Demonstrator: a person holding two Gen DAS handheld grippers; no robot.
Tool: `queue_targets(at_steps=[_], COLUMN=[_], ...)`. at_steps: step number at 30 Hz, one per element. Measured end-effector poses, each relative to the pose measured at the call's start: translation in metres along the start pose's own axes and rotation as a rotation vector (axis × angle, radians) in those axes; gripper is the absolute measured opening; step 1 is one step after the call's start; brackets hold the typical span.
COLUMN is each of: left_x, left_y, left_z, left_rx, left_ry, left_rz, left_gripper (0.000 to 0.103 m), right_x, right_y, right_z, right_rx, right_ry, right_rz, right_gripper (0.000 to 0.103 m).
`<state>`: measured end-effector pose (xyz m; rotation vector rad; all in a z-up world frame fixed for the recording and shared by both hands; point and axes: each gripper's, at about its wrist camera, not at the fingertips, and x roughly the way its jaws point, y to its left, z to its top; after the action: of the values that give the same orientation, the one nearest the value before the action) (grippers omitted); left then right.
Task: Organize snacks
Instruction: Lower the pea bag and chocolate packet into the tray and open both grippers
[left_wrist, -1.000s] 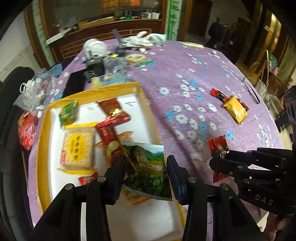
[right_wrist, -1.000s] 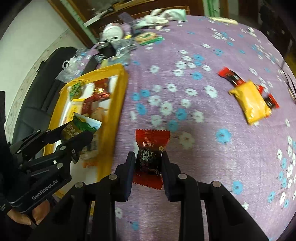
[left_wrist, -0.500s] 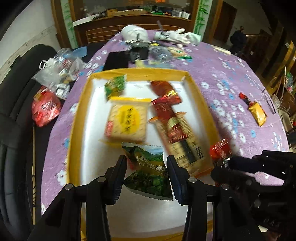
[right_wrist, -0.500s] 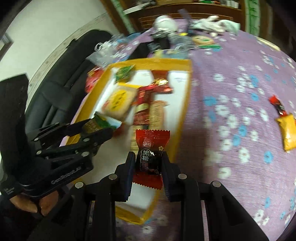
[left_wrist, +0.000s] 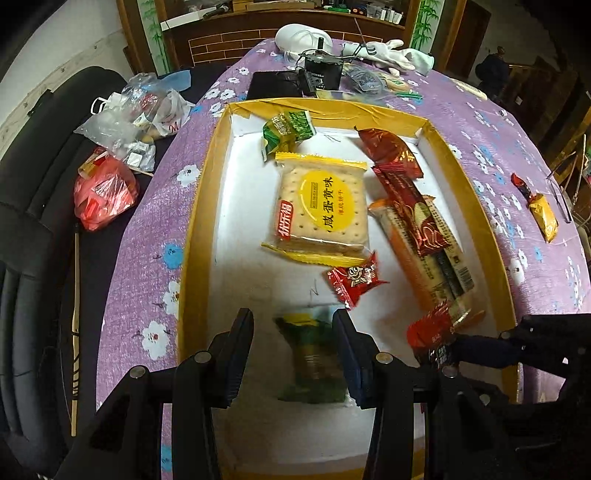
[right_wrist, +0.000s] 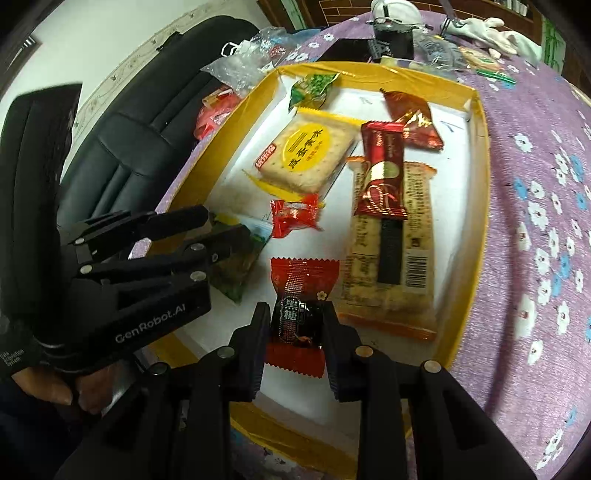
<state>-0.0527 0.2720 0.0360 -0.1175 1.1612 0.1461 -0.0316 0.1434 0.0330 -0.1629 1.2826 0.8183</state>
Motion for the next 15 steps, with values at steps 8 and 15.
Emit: queue_targets(at_steps=[8,15], left_x=[0.008,0.012], left_y=[0.004,0.004], left_z=[0.007,0.012], left_rx=[0.008,0.008], left_ry=[0.012,0.021], left_rz=[-0.006,-0.01], left_gripper=[0.047,0.047], right_x=[0.009,0.013], right_y=[-0.001,-0.004], right_z=[0.002,0.009], right_rx=[0.014,0.012], right_ry=[0.011,0.018], right_rz=[-0.01,-0.011], right_gripper=[0.027,0.028])
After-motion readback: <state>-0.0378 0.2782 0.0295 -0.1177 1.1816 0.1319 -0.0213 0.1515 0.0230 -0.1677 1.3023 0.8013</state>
